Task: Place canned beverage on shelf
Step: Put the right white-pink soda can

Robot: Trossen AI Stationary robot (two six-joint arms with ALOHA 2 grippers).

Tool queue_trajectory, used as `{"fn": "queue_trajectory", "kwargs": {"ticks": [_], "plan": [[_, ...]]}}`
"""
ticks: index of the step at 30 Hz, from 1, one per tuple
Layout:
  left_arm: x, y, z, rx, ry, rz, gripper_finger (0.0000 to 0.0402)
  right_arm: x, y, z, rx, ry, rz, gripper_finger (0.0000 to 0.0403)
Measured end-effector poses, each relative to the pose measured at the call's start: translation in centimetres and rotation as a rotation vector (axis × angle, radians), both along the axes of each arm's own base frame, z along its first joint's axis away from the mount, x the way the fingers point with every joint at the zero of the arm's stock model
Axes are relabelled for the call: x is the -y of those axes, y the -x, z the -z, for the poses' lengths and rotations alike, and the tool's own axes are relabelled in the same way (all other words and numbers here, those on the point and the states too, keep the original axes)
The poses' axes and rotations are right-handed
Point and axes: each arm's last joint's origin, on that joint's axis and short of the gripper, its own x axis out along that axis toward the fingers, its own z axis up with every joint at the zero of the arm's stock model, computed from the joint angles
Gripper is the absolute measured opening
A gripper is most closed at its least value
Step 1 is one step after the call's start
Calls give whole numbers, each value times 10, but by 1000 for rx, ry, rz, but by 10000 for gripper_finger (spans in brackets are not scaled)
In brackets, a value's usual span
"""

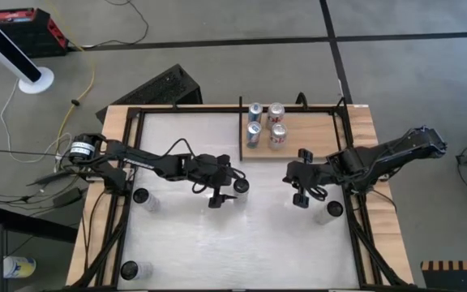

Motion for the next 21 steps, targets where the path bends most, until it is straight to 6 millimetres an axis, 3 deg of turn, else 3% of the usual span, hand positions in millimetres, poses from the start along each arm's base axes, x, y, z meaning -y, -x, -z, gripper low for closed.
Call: {"fn": "queue_trajectory", "kwargs": {"ticks": [11,16,21], "plan": [[0,6,10,-119,8,-4,329,-2,-11,4,19,5,-7,33],[0,7,11,-132,9,-4,266,-6,-26,19,-30,21,-13,33],[0,7,11,-139,7,-3,169,-11,-36,28,-47,71,-73,35]]}}
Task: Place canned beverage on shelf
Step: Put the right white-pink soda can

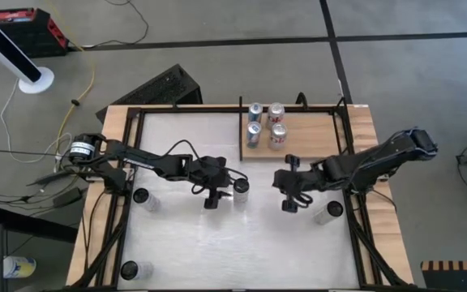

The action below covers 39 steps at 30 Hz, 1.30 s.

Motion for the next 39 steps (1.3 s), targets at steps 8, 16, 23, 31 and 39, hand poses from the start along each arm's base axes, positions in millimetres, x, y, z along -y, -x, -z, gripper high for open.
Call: {"fn": "queue_trajectory", "kwargs": {"ticks": [8,16,23,31,39], "plan": [[0,-5,2,32,12,-2,10,-7,-1,13,109,-43,-84,15],[3,-13,9,69,69,51,1,-11,6,39,141,-90,-87,28],[4,-16,17,57,99,42,0,-23,11,35,170,-83,-152,20],[4,-18,16,79,90,48,0,-10,41,27,387,-64,-124,18],[4,-19,15,87,74,59,0,7,64,30,665,-187,-49,50]]}}
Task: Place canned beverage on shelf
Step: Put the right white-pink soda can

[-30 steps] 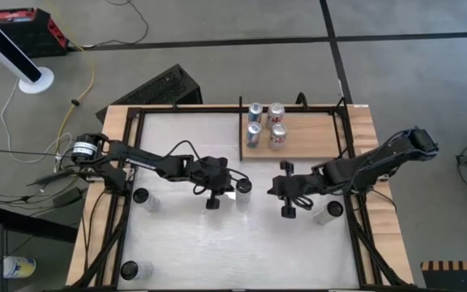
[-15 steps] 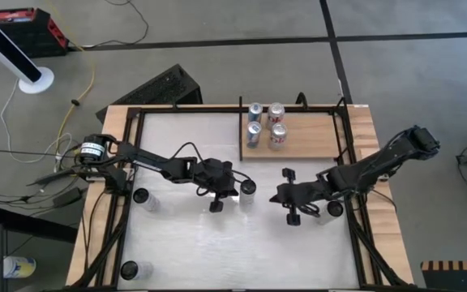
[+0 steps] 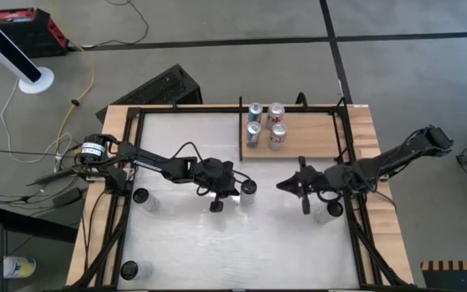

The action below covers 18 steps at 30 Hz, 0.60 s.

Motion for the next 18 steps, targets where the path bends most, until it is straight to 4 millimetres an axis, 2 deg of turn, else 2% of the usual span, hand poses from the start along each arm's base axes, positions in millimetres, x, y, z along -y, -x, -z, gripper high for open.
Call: {"fn": "queue_trajectory", "kwargs": {"ticks": [10,18], "plan": [[0,0,0,6,-20,12,0,-4,-14,7,-13,0,26,109],[0,-1,-2,23,-19,13,0,-6,-41,0,-32,70,66,213]]}}
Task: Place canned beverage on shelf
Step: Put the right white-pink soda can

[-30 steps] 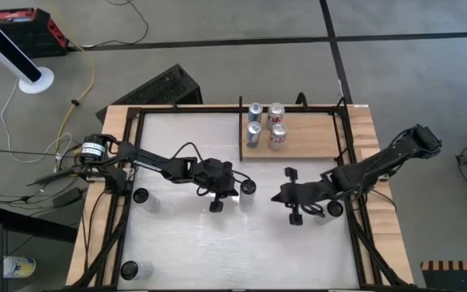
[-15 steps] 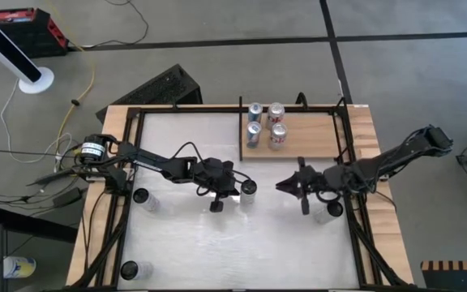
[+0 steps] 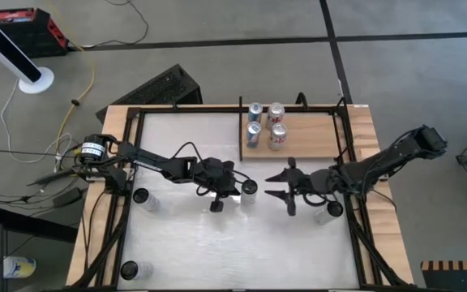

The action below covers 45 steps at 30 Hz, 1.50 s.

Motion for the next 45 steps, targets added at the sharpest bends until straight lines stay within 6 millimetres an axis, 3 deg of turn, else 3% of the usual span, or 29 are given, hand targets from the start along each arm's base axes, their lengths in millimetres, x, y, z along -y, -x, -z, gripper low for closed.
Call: {"fn": "queue_trajectory", "kwargs": {"ticks": [7,20,33,45], "plan": [[1,-1,-1,17,5,0,0,3,-22,2,-56,55,3,273],[1,-1,-2,22,-8,7,0,3,-45,-5,-163,-25,-7,279],[1,-1,-2,22,-8,8,0,9,-46,-5,-185,70,2,306],[0,-1,-2,23,-15,11,0,8,-46,-3,-196,47,-23,376]]}}
